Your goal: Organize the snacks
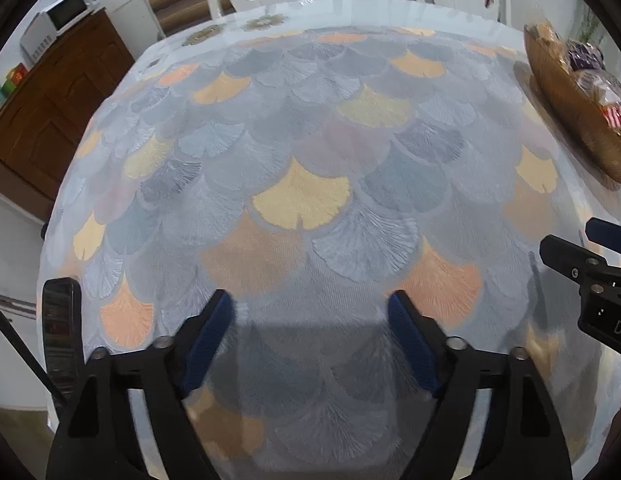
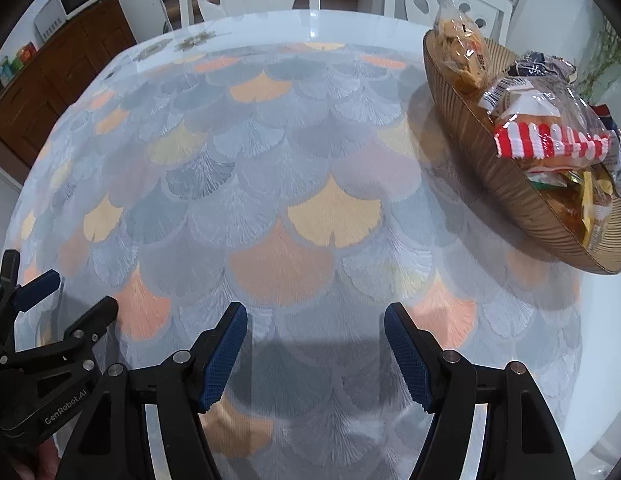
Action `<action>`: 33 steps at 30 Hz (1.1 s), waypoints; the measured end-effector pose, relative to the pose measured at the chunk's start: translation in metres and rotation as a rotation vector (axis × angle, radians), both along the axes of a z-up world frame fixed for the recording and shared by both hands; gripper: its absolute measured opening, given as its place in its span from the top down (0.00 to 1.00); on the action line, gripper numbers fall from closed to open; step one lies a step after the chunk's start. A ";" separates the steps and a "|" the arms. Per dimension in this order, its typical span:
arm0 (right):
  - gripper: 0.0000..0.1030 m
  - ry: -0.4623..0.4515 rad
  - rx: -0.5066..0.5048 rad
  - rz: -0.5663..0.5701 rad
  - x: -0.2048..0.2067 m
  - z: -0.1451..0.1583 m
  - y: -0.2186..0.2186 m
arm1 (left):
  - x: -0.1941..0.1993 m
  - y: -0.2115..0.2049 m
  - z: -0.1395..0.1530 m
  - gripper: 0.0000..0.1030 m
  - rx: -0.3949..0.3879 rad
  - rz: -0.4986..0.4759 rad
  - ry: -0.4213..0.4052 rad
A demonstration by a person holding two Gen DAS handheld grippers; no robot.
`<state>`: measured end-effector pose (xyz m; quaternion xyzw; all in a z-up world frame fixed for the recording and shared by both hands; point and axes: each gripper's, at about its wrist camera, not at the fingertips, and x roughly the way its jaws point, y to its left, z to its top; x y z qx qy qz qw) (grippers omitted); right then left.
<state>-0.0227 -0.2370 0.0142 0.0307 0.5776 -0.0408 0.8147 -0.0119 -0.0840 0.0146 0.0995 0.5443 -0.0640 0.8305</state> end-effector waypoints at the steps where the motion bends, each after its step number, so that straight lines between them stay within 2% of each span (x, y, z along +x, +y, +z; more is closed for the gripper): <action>1: 0.33 -0.009 -0.006 0.000 0.001 -0.002 0.000 | 0.001 0.002 -0.001 0.11 -0.006 0.009 -0.002; 4: 0.32 -0.013 -0.013 0.005 0.005 -0.011 0.004 | 0.006 0.012 -0.005 0.03 -0.048 0.046 0.009; 6: 0.24 -0.034 -0.022 0.013 0.005 -0.012 0.007 | 0.009 0.018 -0.007 0.00 -0.071 0.073 0.010; 10: 0.18 -0.039 -0.024 0.026 0.008 -0.016 0.011 | 0.004 0.015 -0.007 0.00 -0.062 0.080 -0.004; 17: 0.15 0.001 -0.026 0.027 0.014 -0.017 0.011 | 0.008 0.015 -0.006 0.00 -0.059 0.077 0.031; 24: 0.00 -0.005 -0.017 0.009 0.015 -0.022 0.006 | 0.008 0.018 -0.009 0.00 -0.085 0.065 -0.022; 33: 0.00 -0.015 -0.019 0.037 0.018 -0.024 0.006 | 0.006 0.018 -0.009 0.00 -0.099 0.060 -0.076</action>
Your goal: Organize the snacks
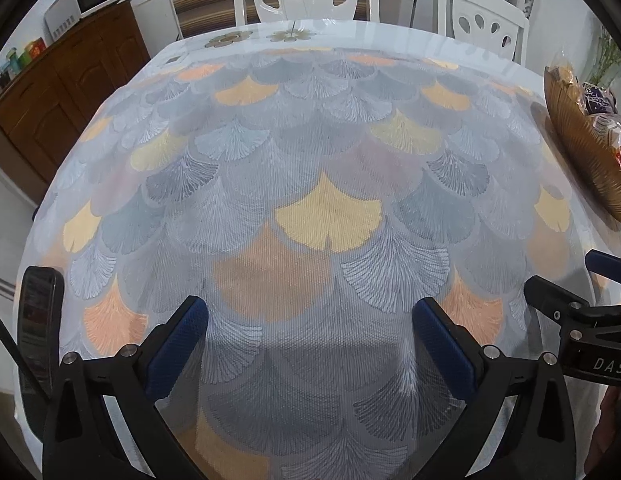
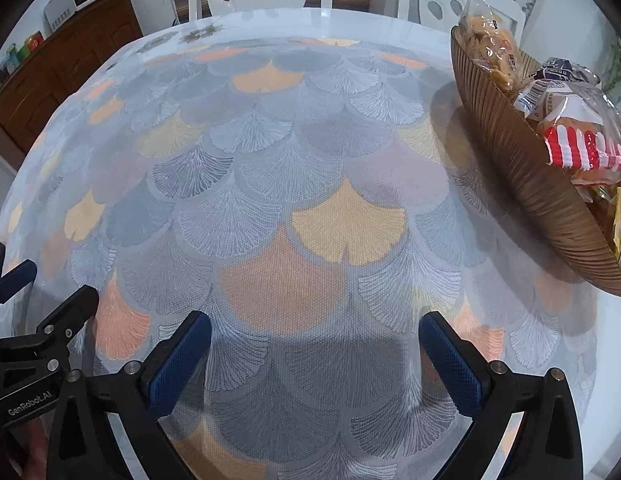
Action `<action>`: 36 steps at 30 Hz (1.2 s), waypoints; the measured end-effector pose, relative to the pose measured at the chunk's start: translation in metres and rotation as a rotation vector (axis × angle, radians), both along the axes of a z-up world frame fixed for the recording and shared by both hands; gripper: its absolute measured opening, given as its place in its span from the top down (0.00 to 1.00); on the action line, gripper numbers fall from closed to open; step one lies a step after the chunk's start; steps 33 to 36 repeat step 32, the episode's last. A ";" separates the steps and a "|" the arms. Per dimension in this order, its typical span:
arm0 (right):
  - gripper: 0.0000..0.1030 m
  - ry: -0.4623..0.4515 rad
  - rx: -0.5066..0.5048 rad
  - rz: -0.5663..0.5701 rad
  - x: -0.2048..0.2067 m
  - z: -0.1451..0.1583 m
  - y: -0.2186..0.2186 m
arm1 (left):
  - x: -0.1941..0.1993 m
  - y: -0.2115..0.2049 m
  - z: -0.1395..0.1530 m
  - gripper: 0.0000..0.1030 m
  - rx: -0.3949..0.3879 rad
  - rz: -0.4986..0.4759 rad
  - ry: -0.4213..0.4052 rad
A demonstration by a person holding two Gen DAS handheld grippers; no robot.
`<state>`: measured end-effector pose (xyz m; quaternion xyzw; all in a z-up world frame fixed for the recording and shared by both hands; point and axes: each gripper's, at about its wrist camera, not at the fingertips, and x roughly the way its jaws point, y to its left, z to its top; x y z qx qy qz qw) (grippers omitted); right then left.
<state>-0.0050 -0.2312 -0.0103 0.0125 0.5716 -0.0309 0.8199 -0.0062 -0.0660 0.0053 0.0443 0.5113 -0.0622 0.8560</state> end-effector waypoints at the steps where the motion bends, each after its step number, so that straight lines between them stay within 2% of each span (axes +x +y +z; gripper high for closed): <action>1: 0.00 -0.002 0.000 -0.001 0.001 0.000 0.001 | 0.000 0.000 0.000 0.00 -0.001 0.000 -0.001; 11: 0.00 -0.042 -0.002 -0.009 -0.012 -0.001 0.002 | 0.005 0.000 0.000 0.00 -0.006 0.024 0.016; 36: 0.00 -0.044 -0.002 -0.012 -0.013 0.000 0.002 | 0.003 0.000 -0.001 0.00 -0.012 0.031 0.025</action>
